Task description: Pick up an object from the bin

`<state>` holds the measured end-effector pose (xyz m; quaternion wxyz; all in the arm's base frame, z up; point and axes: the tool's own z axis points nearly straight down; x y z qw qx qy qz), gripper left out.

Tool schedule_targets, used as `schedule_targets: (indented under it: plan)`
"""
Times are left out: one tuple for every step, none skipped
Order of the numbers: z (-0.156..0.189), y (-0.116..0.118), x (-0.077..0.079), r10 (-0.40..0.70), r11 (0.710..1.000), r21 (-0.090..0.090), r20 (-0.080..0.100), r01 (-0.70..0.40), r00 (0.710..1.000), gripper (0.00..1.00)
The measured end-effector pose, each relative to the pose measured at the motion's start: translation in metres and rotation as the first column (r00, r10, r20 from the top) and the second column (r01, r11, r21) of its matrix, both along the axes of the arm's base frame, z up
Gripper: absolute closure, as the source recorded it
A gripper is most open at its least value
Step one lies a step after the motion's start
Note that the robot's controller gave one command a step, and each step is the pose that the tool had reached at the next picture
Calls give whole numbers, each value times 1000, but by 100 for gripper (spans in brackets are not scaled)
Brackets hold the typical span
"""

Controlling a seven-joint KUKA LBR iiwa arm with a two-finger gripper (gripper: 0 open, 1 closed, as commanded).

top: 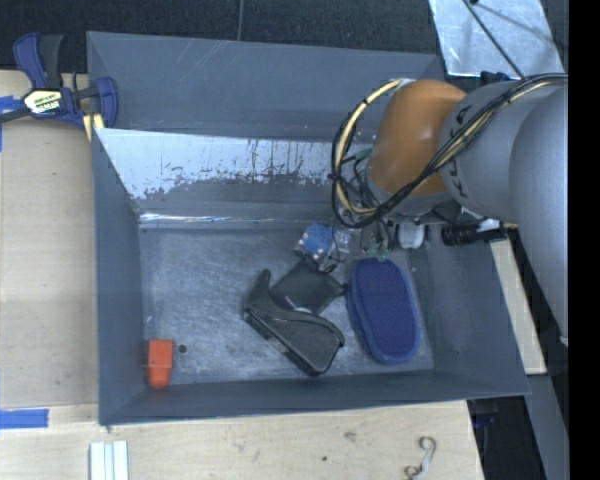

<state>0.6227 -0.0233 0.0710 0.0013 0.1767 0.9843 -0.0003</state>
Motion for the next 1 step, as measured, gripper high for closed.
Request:
schedule_targets:
  plan:
    - [122, -1, 3, 2, 1000, 0, 10, -2, 1000, 100]
